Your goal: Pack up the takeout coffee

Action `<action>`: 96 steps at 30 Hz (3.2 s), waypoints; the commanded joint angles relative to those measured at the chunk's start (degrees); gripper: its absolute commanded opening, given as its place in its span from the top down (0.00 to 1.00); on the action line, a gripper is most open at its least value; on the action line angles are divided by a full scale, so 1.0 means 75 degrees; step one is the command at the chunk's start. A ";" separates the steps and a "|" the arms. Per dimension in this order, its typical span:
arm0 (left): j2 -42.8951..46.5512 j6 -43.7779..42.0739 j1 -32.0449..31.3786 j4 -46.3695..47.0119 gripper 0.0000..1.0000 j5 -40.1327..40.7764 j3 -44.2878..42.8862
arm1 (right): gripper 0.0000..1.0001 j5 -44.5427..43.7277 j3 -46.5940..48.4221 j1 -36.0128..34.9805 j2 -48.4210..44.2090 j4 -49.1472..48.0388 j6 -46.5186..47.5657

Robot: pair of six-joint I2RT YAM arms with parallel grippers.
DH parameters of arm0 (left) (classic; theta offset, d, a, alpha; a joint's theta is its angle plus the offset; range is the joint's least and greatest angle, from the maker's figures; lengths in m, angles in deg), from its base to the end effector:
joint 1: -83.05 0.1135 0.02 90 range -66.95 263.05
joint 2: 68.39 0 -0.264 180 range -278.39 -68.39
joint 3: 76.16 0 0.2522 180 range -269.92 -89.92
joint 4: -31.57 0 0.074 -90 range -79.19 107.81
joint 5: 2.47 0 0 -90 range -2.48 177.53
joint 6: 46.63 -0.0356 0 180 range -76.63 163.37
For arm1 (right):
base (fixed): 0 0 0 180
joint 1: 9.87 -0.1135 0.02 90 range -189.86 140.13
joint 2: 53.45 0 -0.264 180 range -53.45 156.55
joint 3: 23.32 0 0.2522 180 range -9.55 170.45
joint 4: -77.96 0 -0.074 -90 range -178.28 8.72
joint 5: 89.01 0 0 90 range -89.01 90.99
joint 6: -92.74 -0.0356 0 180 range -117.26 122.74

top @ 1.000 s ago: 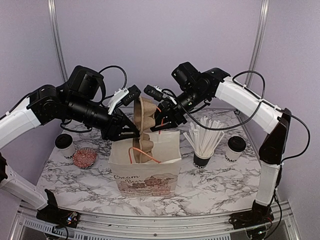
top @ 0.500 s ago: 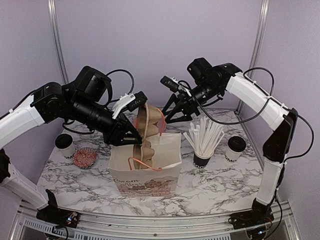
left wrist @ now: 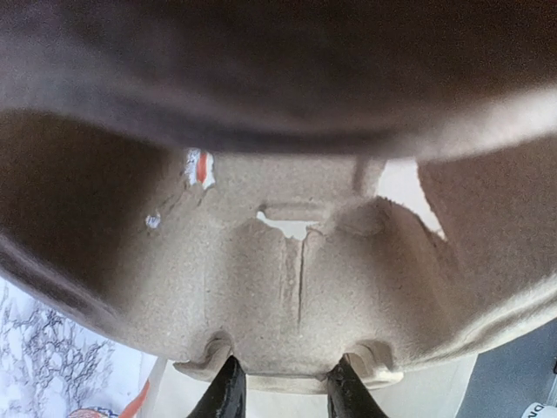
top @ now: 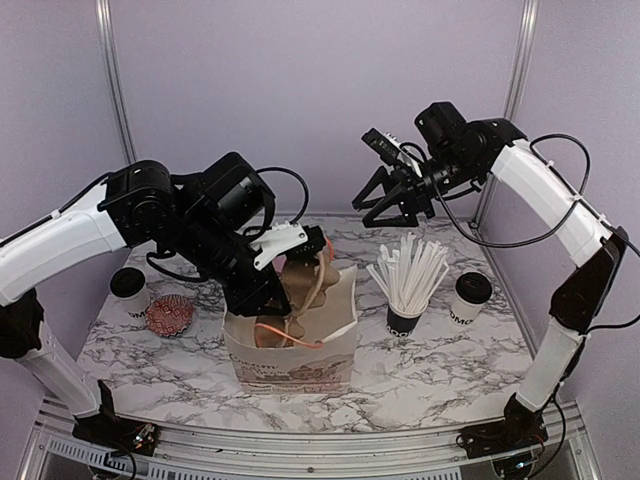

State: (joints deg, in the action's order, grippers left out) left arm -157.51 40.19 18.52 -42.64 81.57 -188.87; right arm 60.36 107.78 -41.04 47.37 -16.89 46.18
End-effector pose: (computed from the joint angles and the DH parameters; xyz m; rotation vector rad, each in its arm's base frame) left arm 0.1328 -0.2873 0.3938 1.4549 2.0839 -0.5777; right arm 0.2754 0.2024 0.4246 -1.6389 1.5000 1.1653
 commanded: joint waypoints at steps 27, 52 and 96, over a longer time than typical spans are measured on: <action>-0.0316 0.0365 -0.0806 -0.1078 0.67 0.0174 -0.0217 | 0.40 0.0041 -0.0644 0.0033 -0.0469 -0.0110 0.0219; -0.1834 0.0315 -0.0735 -0.1133 0.57 0.0652 0.0603 | 0.40 0.0391 -0.1149 0.0032 -0.0514 0.0001 0.0663; -0.0106 0.1031 0.0841 0.0009 0.38 -0.0467 -0.1127 | 0.40 0.0097 -0.1008 -0.0470 -0.0221 -0.0164 0.0325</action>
State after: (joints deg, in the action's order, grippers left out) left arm -157.95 46.22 21.19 -43.88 85.79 -198.03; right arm 60.71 100.07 -41.94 45.40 -17.22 49.28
